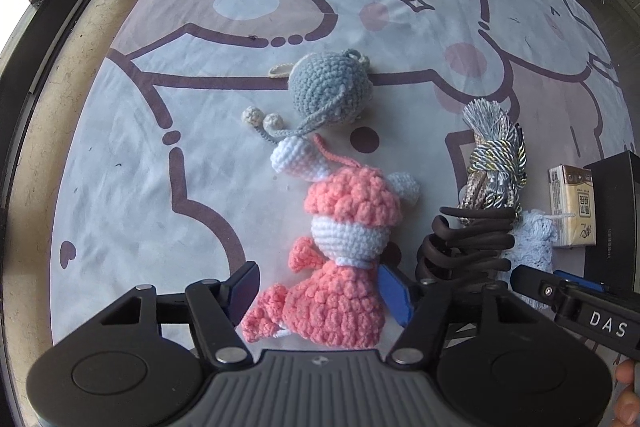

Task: Organize objects
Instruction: 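Lower the left tool onto the pink doll while the right tool approaches the light-blue ball, then close the left tool on the pink doll while the right tool grips the light-blue ball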

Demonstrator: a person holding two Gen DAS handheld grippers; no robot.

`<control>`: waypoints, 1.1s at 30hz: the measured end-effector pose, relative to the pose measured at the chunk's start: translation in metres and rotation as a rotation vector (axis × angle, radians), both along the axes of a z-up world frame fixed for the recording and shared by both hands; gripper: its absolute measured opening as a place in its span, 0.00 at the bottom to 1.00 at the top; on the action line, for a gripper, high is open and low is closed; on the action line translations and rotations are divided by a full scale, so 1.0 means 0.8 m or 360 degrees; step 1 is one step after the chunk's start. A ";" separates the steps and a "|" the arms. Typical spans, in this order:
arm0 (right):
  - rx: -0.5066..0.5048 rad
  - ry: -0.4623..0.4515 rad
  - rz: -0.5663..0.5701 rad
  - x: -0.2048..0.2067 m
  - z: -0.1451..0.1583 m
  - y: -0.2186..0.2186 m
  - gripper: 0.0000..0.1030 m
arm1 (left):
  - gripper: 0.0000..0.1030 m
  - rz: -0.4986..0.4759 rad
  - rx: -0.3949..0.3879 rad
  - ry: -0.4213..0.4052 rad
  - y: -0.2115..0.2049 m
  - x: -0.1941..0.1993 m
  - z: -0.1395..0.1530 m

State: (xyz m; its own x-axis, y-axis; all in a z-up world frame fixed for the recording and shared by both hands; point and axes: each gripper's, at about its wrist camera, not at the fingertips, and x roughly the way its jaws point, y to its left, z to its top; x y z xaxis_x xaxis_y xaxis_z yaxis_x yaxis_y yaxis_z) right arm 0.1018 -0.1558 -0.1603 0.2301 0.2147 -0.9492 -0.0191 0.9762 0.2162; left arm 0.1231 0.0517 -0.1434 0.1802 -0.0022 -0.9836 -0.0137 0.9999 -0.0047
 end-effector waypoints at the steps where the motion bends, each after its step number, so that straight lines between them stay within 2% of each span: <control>1: -0.0002 -0.0001 0.0003 0.000 0.000 0.000 0.50 | 0.59 0.0003 -0.0002 0.0014 -0.001 0.000 -0.003; 4: -0.0005 0.0000 0.0017 -0.001 0.000 0.002 0.46 | 0.55 0.0046 -0.0025 0.0035 0.000 -0.001 -0.008; 9: -0.0005 0.0020 0.0040 -0.002 -0.005 0.005 0.45 | 0.54 0.0075 -0.0020 0.0034 -0.003 0.001 -0.014; 15: -0.0013 0.0040 0.0072 -0.003 -0.012 0.006 0.46 | 0.54 0.0061 0.0012 0.0051 -0.009 0.003 -0.022; 18: -0.0022 0.0083 0.0067 -0.003 -0.018 0.004 0.50 | 0.53 0.0031 0.0030 0.0055 -0.012 0.002 -0.025; 22: -0.0009 0.0057 0.0059 -0.002 -0.016 0.002 0.50 | 0.50 0.0003 0.0046 0.0053 -0.015 0.001 -0.024; 25: 0.0035 0.0041 0.0037 0.000 -0.013 0.000 0.44 | 0.49 -0.0002 0.0053 0.0050 -0.014 0.001 -0.022; 28: 0.0010 0.0044 0.0068 -0.001 -0.013 0.004 0.37 | 0.47 0.0016 0.0071 0.0033 -0.010 0.000 -0.016; 33: -0.0006 0.0029 0.0095 -0.003 -0.006 0.006 0.33 | 0.46 0.0067 0.0062 0.0003 0.001 -0.001 -0.004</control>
State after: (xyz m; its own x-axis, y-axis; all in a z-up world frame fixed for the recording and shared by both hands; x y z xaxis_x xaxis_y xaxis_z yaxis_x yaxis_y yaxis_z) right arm 0.0998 -0.1507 -0.1650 0.1996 0.2239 -0.9540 -0.0734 0.9742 0.2133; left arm 0.1225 0.0522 -0.1470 0.1776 0.0439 -0.9831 -0.0555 0.9979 0.0345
